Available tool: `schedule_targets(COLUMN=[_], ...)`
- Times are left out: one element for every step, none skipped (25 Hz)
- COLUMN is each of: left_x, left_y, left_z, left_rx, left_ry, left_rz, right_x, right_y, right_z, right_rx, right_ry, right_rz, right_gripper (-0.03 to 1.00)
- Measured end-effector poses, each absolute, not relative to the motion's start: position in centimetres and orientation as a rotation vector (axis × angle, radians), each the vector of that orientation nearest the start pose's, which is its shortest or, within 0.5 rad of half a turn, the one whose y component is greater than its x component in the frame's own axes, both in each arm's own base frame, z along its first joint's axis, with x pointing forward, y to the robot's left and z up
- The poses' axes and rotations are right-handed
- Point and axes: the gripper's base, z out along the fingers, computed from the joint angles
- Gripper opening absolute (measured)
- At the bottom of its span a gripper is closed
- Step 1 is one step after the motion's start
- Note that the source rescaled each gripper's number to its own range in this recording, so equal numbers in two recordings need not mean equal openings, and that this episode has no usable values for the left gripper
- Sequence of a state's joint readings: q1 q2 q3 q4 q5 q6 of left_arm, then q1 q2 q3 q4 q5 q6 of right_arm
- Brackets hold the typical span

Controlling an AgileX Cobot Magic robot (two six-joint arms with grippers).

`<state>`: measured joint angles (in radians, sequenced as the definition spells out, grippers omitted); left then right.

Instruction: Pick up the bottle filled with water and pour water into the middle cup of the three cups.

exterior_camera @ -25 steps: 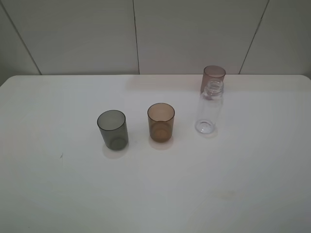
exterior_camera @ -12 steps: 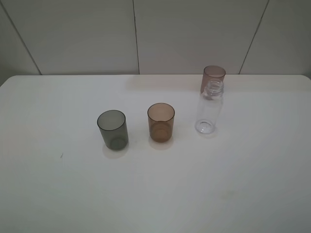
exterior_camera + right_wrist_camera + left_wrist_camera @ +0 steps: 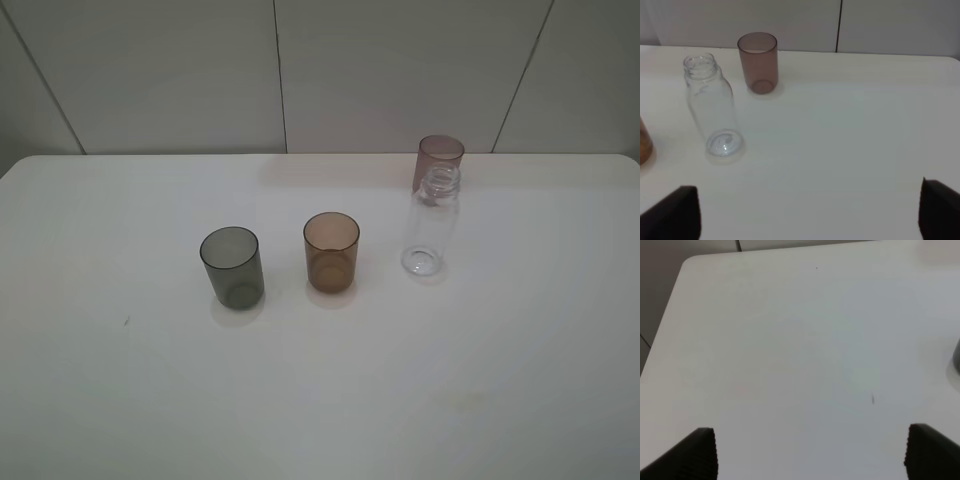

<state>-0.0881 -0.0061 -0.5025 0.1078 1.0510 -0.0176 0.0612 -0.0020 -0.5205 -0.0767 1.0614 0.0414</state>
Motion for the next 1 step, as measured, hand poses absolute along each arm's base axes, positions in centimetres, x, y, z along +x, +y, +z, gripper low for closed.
schedule_targets(left_x=[-0.52], left_y=[0.90], left_z=[27.91], left_rx=[0.066], left_ry=[2.021], left_rz=[0.062], right_x=[-0.74], right_y=[-0.66], right_z=[28.31], right_rx=[-0.015], right_ry=[2.020], right_rz=[-0.026], right_gripper=[0.83])
